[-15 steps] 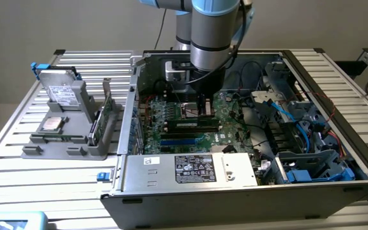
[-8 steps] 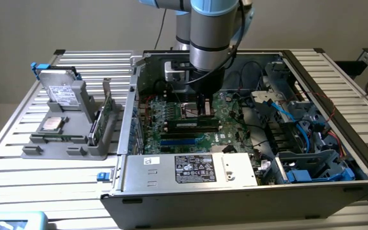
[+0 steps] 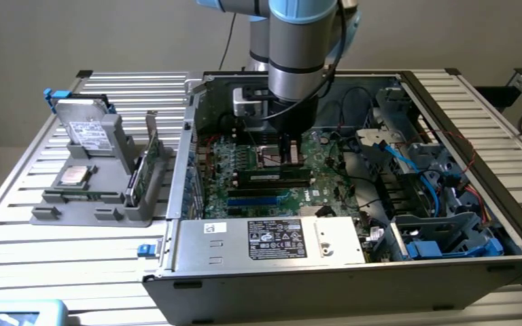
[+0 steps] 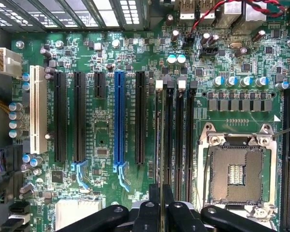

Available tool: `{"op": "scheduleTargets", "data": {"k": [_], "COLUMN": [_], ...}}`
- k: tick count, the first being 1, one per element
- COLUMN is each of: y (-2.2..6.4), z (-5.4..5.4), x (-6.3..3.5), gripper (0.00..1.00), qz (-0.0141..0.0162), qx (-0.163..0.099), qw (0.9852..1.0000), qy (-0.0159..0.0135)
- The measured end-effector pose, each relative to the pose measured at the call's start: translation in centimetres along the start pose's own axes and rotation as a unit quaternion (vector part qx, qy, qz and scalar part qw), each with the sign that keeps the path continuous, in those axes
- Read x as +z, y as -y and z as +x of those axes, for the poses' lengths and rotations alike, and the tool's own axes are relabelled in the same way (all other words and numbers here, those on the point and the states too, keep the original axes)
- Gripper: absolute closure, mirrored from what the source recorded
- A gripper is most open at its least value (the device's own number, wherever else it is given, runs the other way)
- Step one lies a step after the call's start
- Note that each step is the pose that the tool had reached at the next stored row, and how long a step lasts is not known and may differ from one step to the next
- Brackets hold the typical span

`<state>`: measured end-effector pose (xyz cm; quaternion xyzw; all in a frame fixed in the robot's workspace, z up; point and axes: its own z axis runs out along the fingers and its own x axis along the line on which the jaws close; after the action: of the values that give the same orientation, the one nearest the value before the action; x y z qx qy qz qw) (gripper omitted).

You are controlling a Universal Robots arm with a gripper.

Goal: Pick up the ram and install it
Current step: 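Insert the ram into the slot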

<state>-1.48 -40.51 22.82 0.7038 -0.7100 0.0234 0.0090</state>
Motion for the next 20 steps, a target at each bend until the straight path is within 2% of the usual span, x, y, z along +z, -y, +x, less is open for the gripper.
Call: {"op": "scheduleTargets", "data": {"k": [20], "y": [-0.19], "z": [-0.04], "x": [0.33], "gripper": [0.86], "qz": [0.0013], "qx": [0.0], "qw": [1.0], "qy": [0.0]}}
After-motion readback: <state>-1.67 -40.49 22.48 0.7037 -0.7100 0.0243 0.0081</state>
